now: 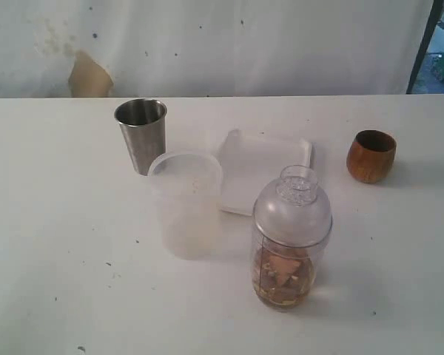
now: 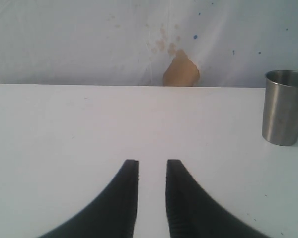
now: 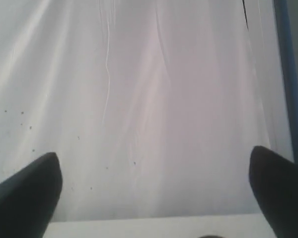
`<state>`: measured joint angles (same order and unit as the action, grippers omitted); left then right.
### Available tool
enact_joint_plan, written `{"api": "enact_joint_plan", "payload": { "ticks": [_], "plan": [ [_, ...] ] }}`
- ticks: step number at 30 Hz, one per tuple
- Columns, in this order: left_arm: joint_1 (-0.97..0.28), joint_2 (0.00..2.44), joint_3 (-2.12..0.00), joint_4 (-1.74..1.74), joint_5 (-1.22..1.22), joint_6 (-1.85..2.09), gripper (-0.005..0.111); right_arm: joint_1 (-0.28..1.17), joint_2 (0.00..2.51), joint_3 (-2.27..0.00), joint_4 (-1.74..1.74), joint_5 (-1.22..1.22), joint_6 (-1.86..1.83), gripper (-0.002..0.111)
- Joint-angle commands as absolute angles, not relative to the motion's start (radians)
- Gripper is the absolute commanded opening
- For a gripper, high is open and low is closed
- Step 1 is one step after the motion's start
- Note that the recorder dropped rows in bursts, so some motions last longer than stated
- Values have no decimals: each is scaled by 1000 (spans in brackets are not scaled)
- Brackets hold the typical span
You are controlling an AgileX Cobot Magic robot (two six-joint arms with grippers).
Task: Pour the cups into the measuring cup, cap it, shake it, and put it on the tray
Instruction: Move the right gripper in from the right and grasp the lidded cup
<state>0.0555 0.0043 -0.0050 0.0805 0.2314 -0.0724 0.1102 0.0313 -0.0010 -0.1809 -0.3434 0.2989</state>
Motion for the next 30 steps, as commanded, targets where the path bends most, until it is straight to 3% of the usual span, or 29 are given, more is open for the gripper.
{"api": "enact_joint_plan", "payload": {
  "ticks": [1,9,30],
  "plan": [
    [57,0,0,69,232,-71,21,108,154,0,-222,-358,351,105],
    [57,0,0,69,232,-71,21,108,547,0,-734,-730,519,105],
    [57,0,0,69,232,-69,21,108,1345,-27,-786,-1105,291,105]
  ]
}}
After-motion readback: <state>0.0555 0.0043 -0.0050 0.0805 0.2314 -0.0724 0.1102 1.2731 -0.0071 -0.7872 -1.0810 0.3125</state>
